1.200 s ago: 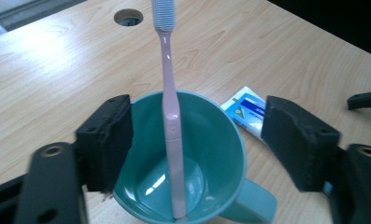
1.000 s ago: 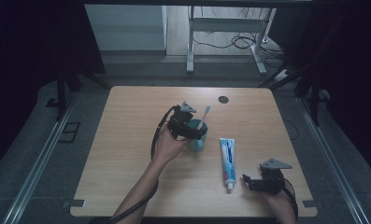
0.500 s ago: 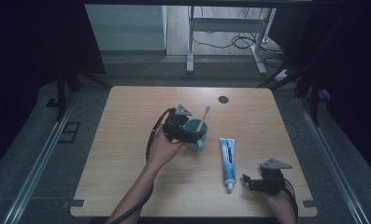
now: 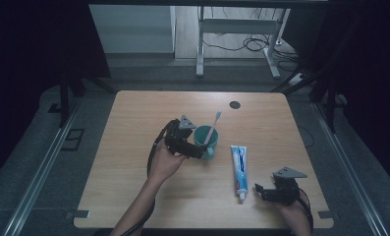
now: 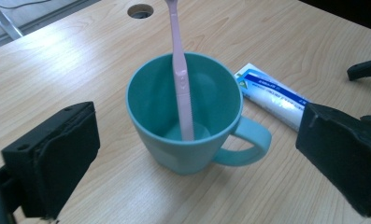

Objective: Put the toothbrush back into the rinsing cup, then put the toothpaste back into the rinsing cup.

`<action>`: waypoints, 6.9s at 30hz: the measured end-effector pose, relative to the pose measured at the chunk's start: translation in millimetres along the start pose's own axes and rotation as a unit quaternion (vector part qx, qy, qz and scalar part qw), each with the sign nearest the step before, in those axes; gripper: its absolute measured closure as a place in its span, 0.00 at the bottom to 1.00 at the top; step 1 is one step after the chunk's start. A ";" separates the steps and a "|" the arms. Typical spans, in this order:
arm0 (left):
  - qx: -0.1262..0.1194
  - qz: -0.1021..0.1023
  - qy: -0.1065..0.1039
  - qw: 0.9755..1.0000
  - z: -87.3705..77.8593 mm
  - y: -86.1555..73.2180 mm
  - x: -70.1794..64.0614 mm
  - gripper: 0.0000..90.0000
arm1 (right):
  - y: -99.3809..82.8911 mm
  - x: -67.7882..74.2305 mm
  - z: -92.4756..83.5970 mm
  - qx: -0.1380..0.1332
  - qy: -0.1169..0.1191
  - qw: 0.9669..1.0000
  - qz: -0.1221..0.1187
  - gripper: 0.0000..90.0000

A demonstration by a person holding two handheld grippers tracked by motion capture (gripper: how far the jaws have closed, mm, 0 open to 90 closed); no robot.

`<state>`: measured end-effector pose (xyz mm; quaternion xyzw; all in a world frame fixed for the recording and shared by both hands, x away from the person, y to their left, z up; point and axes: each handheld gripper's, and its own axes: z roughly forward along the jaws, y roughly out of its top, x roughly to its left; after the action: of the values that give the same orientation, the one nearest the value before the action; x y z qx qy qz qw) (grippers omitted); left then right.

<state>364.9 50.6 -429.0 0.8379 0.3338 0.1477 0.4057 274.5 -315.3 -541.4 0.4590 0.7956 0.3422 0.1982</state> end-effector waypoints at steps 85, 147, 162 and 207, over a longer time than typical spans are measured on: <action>0.082 -0.042 0.040 0.995 -3.1 -151.6 -3.7 0.00 | 2.1 -3.8 -4.2 0.003 0.015 1.000 0.017 0.26; 0.083 -0.038 0.042 0.995 -3.6 -151.5 -3.2 0.01 | 70.0 58.0 21.2 0.078 0.166 0.982 -0.049 0.99; 0.081 -0.040 0.042 0.995 -3.4 -151.6 -3.3 0.01 | 59.3 35.8 14.3 0.090 0.126 0.987 -0.048 0.96; 0.084 -0.041 0.043 0.995 -3.9 -151.4 -3.8 0.01 | 94.1 15.9 8.2 0.169 0.096 0.977 -0.083 0.54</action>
<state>293.6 118.2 -544.4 0.8476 0.3965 0.1383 0.3244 327.6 -266.1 -478.6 0.3833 0.8925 0.2277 0.0678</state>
